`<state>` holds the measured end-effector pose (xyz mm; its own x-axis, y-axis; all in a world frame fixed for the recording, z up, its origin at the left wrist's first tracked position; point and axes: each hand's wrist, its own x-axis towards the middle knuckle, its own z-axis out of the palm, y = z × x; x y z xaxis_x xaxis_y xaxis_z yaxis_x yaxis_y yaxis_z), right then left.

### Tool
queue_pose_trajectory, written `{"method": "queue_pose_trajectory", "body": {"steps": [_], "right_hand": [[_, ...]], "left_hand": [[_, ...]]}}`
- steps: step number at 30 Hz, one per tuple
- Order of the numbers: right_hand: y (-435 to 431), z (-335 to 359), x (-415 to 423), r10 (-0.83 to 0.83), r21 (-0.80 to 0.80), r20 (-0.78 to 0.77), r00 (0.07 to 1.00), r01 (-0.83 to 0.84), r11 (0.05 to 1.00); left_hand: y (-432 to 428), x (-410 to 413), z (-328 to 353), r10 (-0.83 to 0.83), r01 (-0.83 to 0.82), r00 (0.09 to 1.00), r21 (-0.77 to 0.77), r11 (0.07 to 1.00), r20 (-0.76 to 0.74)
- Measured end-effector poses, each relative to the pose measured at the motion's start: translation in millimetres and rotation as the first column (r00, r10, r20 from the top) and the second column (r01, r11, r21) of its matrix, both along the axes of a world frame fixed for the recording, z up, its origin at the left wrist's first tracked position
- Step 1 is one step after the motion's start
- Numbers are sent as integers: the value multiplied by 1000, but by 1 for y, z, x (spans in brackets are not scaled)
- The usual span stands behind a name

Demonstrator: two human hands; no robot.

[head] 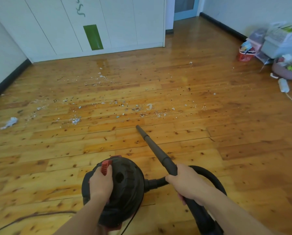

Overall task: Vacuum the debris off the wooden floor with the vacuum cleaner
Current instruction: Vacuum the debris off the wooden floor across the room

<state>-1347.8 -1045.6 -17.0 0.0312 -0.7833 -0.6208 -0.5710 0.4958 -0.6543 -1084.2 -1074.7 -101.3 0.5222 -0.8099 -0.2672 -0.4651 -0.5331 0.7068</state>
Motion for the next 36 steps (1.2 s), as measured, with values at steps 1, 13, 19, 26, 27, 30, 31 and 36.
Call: {"method": "queue_pose_trajectory", "body": {"steps": [1,13,19,26,27,30,31,36], "right_hand": [[2,-1,0,1,11,0,1000,-1,1000],[-8,-12,19,-37,-88,-120,992,26,996],[-22,-7,3,-64,-111,-114,991,51,992],[-21,-8,-9,-65,-89,-97,993,56,994],[-19,-8,-10,-57,-84,-100,993,49,995],[-17,-7,-22,-60,-75,-111,992,52,996],[-17,-6,-28,-71,-73,-114,991,63,995],[-13,-2,-49,-130,-74,-125,984,122,990]], "left_hand": [[0,0,0,-1,1,1000,-1,1000,1],[-2,-2,1,-18,18,999,-1,1000,34],[-4,-1,0,-25,26,998,-11,1000,56],[-8,4,-10,-52,53,997,-6,999,65],[-9,5,-11,-50,51,997,-3,999,62],[-10,4,-10,-51,50,996,13,999,70],[-10,4,-10,-53,52,996,17,998,74],[-11,6,-9,-89,86,991,33,996,97]]}}
